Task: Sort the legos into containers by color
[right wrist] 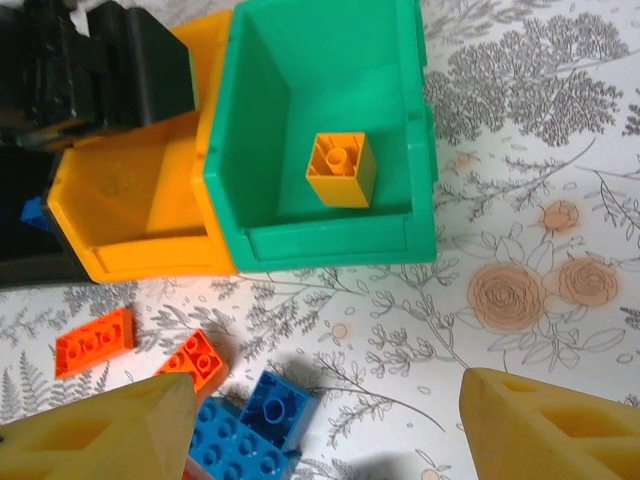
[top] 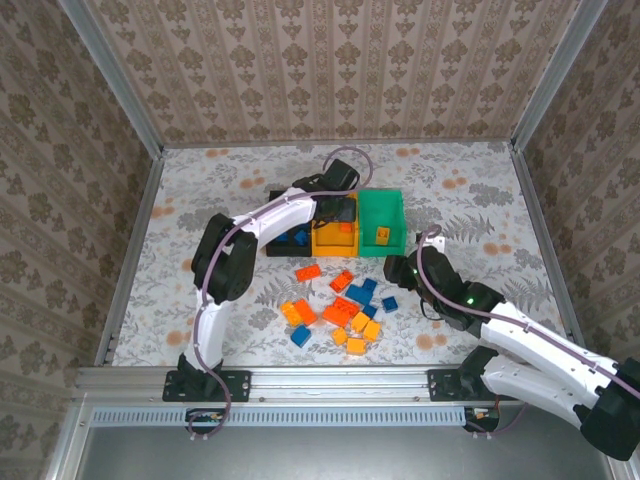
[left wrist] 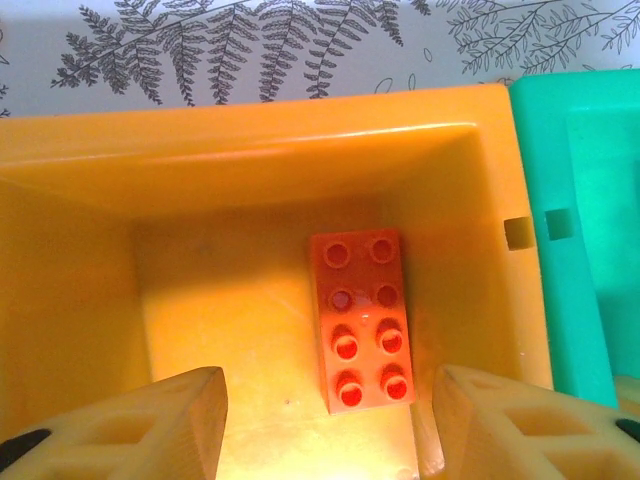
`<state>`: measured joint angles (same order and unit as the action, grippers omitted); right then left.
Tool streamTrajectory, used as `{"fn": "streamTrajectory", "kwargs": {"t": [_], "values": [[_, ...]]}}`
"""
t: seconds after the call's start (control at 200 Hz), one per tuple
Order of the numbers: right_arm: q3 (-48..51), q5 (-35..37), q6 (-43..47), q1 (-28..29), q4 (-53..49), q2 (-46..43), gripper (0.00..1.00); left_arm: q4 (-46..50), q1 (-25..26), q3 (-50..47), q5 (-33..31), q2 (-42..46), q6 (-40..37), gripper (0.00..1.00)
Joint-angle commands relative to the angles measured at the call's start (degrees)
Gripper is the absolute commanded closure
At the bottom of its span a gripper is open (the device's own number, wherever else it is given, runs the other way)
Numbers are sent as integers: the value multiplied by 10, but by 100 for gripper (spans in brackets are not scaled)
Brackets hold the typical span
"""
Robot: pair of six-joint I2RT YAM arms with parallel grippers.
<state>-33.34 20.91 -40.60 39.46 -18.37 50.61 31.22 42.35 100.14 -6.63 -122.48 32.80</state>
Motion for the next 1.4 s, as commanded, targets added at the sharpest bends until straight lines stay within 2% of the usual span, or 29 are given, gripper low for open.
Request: {"fn": "streamTrajectory", "kwargs": {"t": [0.0,0.185,0.32,0.57,0.8,0.955,1.095,1.245,1.395], "values": [[5,-21,-15,-3,-34,21,29,-15,10,-11,11,57,7,40],[6,-76,-22,-1,-35,115,29,-51,37,-88,18,174,3,32],[8,-99,-26,4,-10,186,29,-77,59,-179,19,265,4,18],[-10,-98,-25,17,-5,259,31,-92,80,-375,-3,424,42,0],[-6,-108,-38,30,-13,286,39,-74,75,-515,-51,551,86,0],[-7,-108,-47,38,-15,284,56,-65,47,-580,-54,604,103,0],[-24,-111,-35,45,-30,249,66,-61,13,-642,-42,648,111,0],[-79,-122,-9,52,-51,224,70,-49,-16,-699,-22,717,121,0],[-185,-145,26,57,-37,264,71,-20,-22,-724,-10,780,120,1]]}}
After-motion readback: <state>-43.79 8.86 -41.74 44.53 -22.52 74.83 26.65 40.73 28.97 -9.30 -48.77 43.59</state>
